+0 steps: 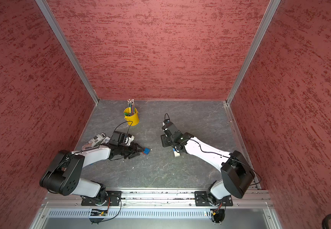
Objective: Assemble the letter y with lego
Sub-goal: Pick up the lego brick from the center of the board.
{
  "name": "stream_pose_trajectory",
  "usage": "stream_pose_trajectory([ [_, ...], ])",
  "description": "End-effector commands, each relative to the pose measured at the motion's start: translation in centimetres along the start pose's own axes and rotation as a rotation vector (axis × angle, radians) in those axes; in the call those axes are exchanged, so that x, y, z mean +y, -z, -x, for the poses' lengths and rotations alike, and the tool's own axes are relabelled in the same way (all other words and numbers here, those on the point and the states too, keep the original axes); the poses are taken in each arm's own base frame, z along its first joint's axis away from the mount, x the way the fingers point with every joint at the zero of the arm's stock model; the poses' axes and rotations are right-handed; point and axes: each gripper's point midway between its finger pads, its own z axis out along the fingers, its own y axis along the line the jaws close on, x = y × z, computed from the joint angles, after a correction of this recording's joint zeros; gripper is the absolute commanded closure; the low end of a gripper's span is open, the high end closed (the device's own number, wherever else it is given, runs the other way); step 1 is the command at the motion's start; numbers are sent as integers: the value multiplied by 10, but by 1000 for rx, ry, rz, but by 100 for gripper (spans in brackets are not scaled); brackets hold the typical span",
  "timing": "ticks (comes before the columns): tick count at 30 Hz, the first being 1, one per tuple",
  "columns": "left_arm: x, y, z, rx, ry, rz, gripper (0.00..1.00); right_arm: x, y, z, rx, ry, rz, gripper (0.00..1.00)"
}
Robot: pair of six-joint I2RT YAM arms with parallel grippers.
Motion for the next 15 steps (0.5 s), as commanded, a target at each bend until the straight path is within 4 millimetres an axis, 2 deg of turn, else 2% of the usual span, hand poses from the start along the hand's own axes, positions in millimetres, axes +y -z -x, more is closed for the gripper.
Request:
stream_pose_trajectory([
  [1, 37, -3, -10, 8, 36, 162, 44, -19, 14, -2, -8, -43, -52, 47],
  [7, 42, -4, -14, 17, 32, 182, 45, -48, 22, -19, 48, -111, -129, 45],
  [15, 45, -5, -16, 27, 34, 193, 46, -61, 14, -62, 222, -132, -161, 38],
])
